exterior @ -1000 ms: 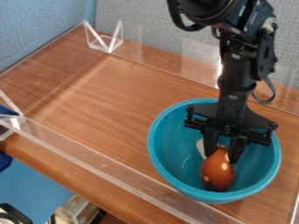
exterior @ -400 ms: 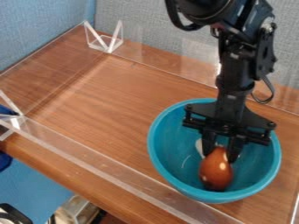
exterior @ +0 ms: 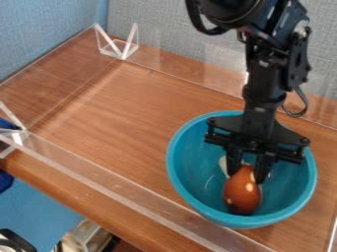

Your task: Remove the mushroom from inside the blue bowl and put it on the table

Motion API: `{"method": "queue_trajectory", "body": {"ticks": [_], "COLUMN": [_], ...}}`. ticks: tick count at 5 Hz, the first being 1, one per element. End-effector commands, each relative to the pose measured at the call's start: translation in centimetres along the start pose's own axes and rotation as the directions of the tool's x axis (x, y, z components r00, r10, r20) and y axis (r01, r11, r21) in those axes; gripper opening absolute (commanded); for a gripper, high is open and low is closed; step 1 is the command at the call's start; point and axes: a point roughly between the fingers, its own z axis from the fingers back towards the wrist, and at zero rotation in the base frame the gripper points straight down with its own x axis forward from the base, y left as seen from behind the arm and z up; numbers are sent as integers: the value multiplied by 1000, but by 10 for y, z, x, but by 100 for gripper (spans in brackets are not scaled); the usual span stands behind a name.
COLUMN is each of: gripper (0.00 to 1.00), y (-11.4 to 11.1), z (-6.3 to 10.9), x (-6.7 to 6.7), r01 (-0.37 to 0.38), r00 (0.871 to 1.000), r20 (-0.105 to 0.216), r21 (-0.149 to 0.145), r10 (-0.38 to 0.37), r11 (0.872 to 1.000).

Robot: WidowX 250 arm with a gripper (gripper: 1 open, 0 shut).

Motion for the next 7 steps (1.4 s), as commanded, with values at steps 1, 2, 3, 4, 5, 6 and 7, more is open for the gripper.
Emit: {"method": "queue_trajectory", "body": {"ticks": [1,2,3,4,5,6,7], "gripper": [0,0,0,0,0,0,0], "y": [0,1,1,2,3,4,5], "z": [23,24,26,29,31,31,32], "x": [4,4,3,3,2,2,2], "r01": [-4,-6,-8,-10,-12,-15,-17], "r00": [998,998,998,997,997,997,997], "r20": [65,67,70,72,75,76,77], "r21": [-33,-33,-33,-34,-34,-33,-31], "r10": [6,8,10,12,15,17,20], "r11": [999,999,999,999,999,999,999]}}
